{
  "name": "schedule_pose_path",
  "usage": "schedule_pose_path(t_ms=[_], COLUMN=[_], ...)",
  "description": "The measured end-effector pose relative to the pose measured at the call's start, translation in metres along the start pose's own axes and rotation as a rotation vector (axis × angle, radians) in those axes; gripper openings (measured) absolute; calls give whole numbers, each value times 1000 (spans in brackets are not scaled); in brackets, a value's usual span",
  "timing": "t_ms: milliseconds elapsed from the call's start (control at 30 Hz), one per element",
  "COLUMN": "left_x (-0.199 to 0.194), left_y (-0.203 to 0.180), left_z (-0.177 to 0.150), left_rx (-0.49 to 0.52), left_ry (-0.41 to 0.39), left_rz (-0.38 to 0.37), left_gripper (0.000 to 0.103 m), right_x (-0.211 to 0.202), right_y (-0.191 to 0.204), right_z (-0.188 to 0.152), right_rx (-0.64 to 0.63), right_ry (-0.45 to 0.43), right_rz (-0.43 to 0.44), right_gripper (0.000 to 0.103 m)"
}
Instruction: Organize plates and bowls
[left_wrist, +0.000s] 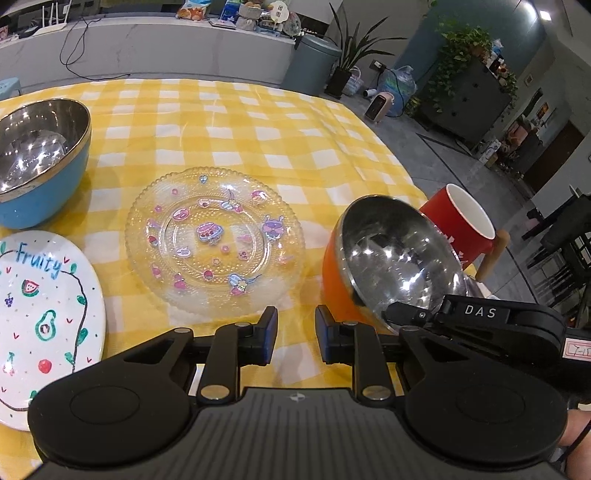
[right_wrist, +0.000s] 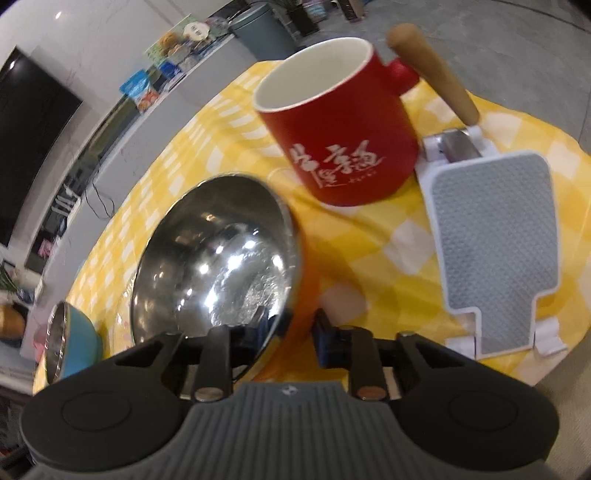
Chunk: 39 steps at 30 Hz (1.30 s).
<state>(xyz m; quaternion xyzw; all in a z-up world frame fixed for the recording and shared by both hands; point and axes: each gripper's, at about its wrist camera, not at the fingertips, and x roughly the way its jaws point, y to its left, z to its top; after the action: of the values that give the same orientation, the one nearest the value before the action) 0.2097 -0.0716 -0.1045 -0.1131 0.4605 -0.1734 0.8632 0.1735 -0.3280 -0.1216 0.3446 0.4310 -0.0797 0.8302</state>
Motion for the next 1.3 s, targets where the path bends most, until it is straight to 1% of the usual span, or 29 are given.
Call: schedule_pose_path(t_ms=[100,233,300,367,433,500,533,567,633,667,700,767,800,833,867,967,1100,1167,1233,1267,1300], left_x=[-3,-9,-11,-15,-19,-23,-24,-23,-17,-11,-7,-1,3,4,6,8,8,9,8,8,8], left_y=[-1,-4,-4,0,3,1,1,0,-4,-6,-7,-9,-10,-11,-12,-15,-21,-22,-23,-24,-24], left_z=[1,2,4,8,11,11,11,11,9,7,5,1,-1,-2,-4,-9,-12,-13,-14,-14,-14], left_rx=[-5,8,8,-19,-43,-37,-34,-33,-21,-12,-6,5,9,10,13,54,85,90,105,111,111], left_ry=[-8,-39,-41,-20,-13,-35,-43,-43,-26,-13,-4,10,13,9,4,-22,-47,-53,-56,-57,-59], left_rz=[-27,8,2,-13,-21,-43,-56,-64,-68,-55,-37,-13,2,16,36,82,123,130,139,145,147], left_gripper=[28,28,29,34,37,50,59,62,62,61,56,43,40,32,22,14,10,10,10,10,10], right_x=[-3,-5,-5,-5,-7,-8,-9,-10,-9,-8,-8,-7,-6,-6,-5,-4,-3,-4,-5,-4,-3], right_y=[-4,-7,-12,-16,-15,-9,-8,-8,-7,-6,-5,-1,1,2,4,7,17,25,35,37,36], right_z=[0,0,0,0,-1,-2,-4,-6,-10,-11,-13,-14,-13,-14,-14,-15,-13,-15,-18,-18,-19], right_rx=[18,36,71,94,81,53,48,58,72,67,66,47,38,28,19,-5,-77,-118,-187,-197,-192], right_ry=[3,13,26,33,38,43,48,50,72,81,85,88,88,87,85,81,48,-6,-62,-74,-79], right_rz=[10,25,39,49,47,43,52,67,97,106,109,99,95,91,85,62,36,3,-47,-60,-57], right_gripper=[21,21,21,21,21,21,21,21,21,20,19,19,19,19,19,20,25,25,31,34,34])
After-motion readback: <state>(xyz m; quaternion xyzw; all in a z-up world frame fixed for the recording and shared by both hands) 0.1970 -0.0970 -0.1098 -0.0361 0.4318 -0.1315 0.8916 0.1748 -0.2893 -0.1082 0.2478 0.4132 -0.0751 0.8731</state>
